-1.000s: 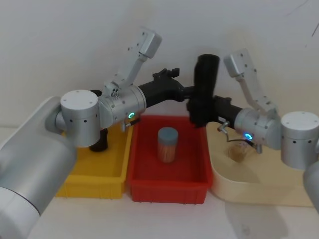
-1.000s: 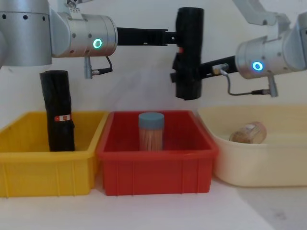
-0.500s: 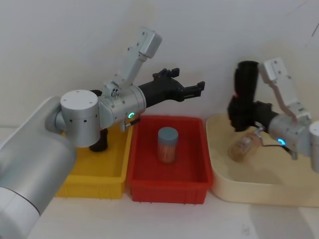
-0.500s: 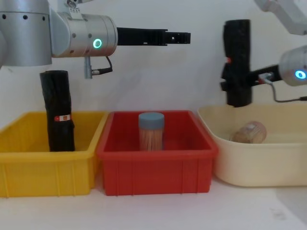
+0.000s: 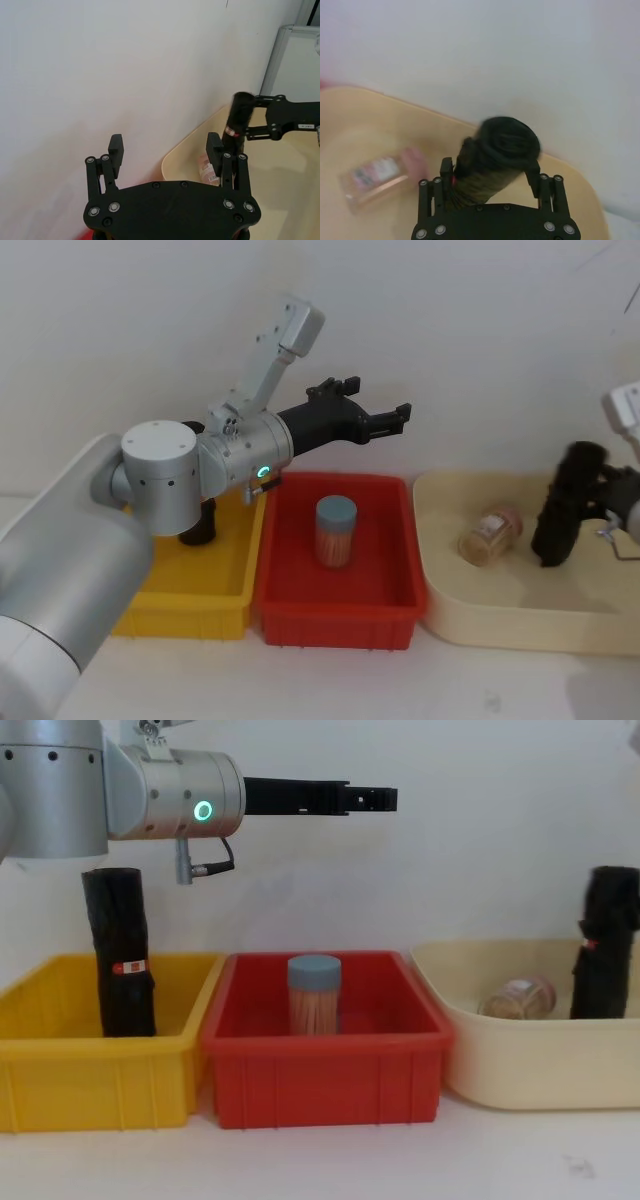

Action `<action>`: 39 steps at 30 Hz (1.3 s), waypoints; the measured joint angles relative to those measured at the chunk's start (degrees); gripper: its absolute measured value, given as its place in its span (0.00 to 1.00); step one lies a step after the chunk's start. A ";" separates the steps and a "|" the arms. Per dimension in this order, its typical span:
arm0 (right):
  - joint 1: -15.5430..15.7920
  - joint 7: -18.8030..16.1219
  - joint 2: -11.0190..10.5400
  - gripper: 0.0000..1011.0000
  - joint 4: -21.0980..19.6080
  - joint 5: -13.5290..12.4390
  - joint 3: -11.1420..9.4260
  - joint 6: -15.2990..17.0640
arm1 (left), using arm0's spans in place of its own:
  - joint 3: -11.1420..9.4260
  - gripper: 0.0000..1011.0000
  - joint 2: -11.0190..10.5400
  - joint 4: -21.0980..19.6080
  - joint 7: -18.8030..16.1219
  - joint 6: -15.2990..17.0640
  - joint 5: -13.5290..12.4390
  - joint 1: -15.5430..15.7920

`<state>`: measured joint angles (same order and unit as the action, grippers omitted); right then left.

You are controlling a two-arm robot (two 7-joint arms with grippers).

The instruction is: Pick up the garbage bag with the one hand and transfer it to the other hand.

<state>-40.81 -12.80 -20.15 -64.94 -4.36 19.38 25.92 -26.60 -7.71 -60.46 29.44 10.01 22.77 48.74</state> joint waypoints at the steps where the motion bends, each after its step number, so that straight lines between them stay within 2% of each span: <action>1: 0.21 0.21 -0.31 0.86 -0.25 0.15 -0.14 0.24 | 0.00 0.99 0.00 0.00 0.00 0.00 0.00 0.00; 6: 1.22 1.07 -1.72 0.99 -1.44 0.74 -0.76 1.27 | 0.00 0.99 0.00 0.00 0.00 0.00 0.00 0.00; 16: 2.26 2.06 -3.18 0.99 -2.62 1.40 -1.37 2.39 | 0.00 0.99 0.00 0.00 0.00 0.00 0.00 0.00; 30: 2.84 2.50 -3.90 0.99 -3.33 1.75 -1.74 3.00 | 0.00 0.99 0.00 0.01 0.00 0.00 0.00 0.00; 39: 4.01 0.45 -4.42 0.99 -5.38 1.06 -1.98 3.44 | 0.00 0.99 0.00 0.00 0.00 0.00 0.00 0.00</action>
<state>-36.81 -12.35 -24.58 -70.32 -3.30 17.40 29.35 -26.61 -7.71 -60.46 29.44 10.01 22.77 48.74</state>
